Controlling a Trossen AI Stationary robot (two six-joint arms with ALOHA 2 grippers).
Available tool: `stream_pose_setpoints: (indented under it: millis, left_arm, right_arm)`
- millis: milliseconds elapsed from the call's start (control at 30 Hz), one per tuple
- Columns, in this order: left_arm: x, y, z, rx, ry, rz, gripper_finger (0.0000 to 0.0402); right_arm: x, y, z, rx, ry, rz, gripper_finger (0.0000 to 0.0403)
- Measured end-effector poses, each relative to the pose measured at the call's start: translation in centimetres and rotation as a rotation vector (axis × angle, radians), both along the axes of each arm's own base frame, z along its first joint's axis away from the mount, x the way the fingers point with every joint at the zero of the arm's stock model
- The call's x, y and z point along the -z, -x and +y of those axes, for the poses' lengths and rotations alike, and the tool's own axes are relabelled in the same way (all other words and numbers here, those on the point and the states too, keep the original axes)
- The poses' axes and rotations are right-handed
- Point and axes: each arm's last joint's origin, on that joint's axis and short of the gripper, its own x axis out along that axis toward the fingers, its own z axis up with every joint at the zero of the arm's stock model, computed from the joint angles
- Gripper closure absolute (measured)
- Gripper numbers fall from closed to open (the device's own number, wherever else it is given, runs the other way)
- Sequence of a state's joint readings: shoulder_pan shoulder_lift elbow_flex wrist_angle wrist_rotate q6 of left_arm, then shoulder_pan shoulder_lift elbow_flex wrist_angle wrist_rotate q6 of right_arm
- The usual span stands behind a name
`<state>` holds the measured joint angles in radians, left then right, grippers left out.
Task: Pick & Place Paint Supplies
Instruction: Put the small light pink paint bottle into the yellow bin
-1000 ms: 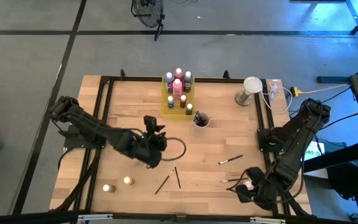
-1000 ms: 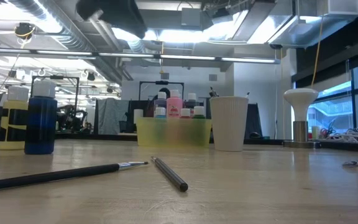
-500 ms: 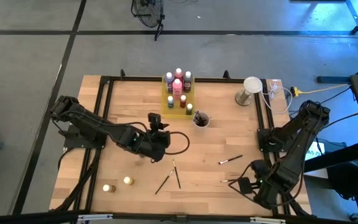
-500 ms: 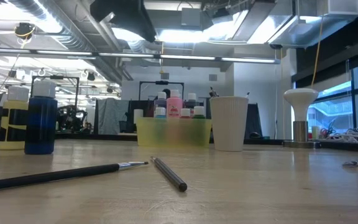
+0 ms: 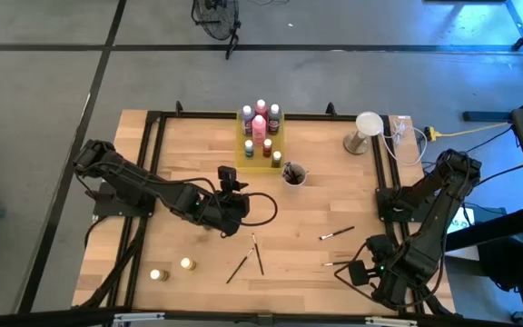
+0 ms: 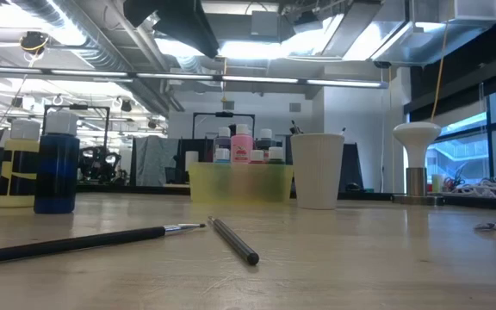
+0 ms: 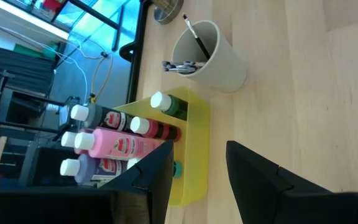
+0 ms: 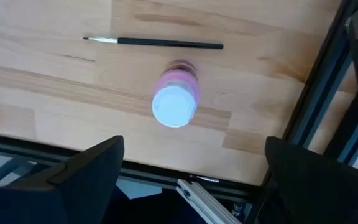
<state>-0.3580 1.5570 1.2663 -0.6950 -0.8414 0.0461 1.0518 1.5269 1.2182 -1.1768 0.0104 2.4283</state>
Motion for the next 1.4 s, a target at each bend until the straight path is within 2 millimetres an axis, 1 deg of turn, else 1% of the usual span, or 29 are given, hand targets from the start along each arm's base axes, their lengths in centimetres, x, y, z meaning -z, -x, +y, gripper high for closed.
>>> stream_pose_setpoints:
  millis: [267, 467, 733, 933, 1100, 1400]
  left_arm:
    - [-0.1, -0.1, 0.0, -0.004, 0.013, -0.019, 0.0258]
    - [-0.1, -0.1, -0.1, -0.004, 0.011, -0.025, 0.0258]
    - [-0.1, -0.2, -0.1, -0.004, 0.011, -0.025, 0.0258]
    - [-0.1, -0.2, -0.1, -0.004, 0.011, -0.025, 0.0258]
    - [-0.1, -0.2, -0.1, -0.004, 0.011, -0.026, 0.0258]
    - [-0.2, -0.2, -0.1, -0.005, 0.016, -0.038, 0.0258]
  right_arm:
    - [-0.1, -0.2, 0.6, -0.031, -0.049, -0.055, 0.0011]
    - [-0.1, -0.2, 0.7, -0.036, -0.064, -0.035, 0.0011]
    - [0.0, -0.1, 0.2, -0.012, -0.006, -0.027, 0.0011]
    - [1.3, -0.2, 0.8, -0.003, 0.023, 0.054, 0.0011]
    - [1.8, -0.1, 0.6, -0.006, 0.085, 0.083, 0.0011]
    - [1.8, -0.2, 0.5, -0.011, 0.11, 0.044, 0.0011]
